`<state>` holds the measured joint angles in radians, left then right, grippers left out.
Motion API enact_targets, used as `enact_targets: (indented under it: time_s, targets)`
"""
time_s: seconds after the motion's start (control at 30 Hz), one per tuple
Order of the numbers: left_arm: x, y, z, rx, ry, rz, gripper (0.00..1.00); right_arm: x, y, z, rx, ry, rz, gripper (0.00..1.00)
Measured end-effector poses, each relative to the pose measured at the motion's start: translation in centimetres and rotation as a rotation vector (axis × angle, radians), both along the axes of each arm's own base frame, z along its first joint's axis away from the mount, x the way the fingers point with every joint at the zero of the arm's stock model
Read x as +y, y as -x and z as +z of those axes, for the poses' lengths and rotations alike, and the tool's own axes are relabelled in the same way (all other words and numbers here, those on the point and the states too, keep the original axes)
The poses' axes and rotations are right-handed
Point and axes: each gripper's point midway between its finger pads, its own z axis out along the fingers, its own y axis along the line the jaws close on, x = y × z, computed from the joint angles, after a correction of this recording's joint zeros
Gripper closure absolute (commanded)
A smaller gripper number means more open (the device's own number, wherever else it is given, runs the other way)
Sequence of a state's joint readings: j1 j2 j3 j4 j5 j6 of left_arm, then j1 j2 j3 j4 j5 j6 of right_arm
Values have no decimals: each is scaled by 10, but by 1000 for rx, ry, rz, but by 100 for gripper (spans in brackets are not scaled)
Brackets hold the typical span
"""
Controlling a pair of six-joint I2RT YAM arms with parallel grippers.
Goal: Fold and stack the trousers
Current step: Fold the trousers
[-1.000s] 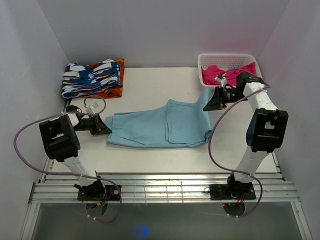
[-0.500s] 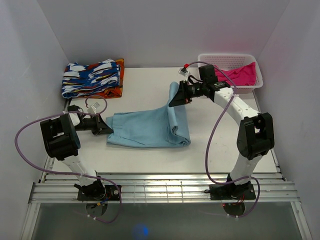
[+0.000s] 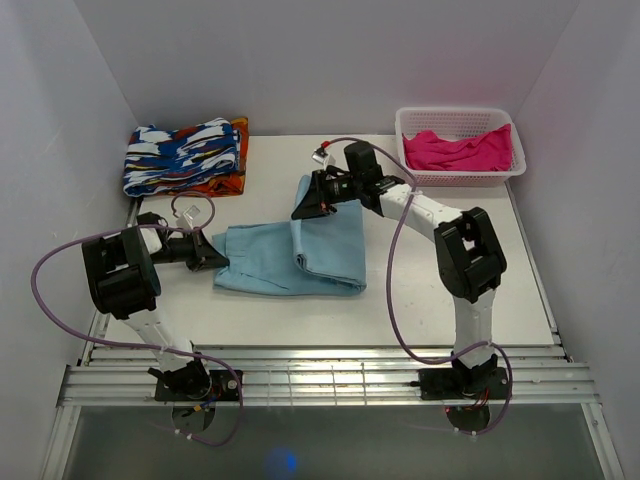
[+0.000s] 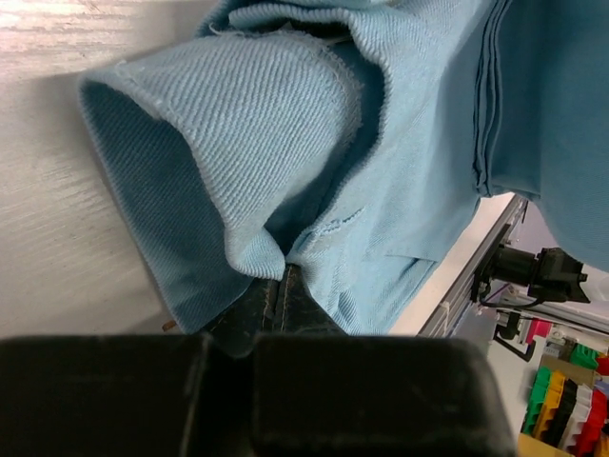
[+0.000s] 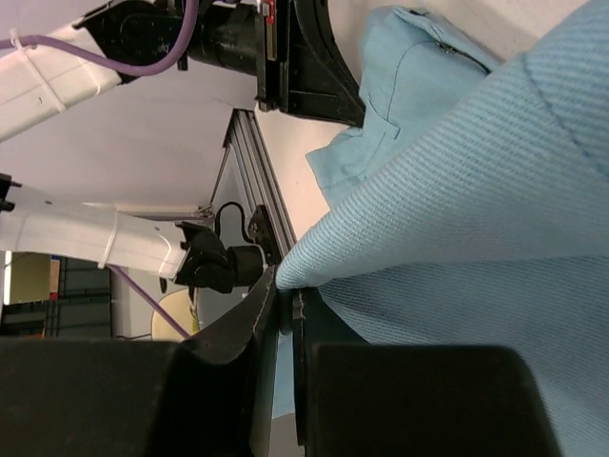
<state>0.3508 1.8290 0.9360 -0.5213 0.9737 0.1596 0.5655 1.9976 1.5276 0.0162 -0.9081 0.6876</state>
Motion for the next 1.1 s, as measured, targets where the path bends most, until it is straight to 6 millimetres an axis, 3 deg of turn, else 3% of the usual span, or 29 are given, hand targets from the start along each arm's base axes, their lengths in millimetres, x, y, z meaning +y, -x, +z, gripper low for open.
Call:
enact_targets:
  time_s: [0.33, 0.53, 0.8, 0.97, 1.1]
  targets:
    - [-3, -1, -1, 2, 26, 11, 100, 73, 2, 5, -2, -46, 21, 92]
    - [-7, 2, -4, 5, 58, 13, 100, 108, 7, -14, 20, -29, 9, 92]
    - [-14, 9, -6, 23, 106, 30, 100, 142, 22, -47, 88, 0, 10, 92]
    - [-14, 8, -7, 26, 111, 36, 100, 164, 18, -49, 76, -14, -4, 92]
    - [-14, 8, -7, 29, 115, 38, 100, 168, 20, -53, 87, -8, -14, 92]
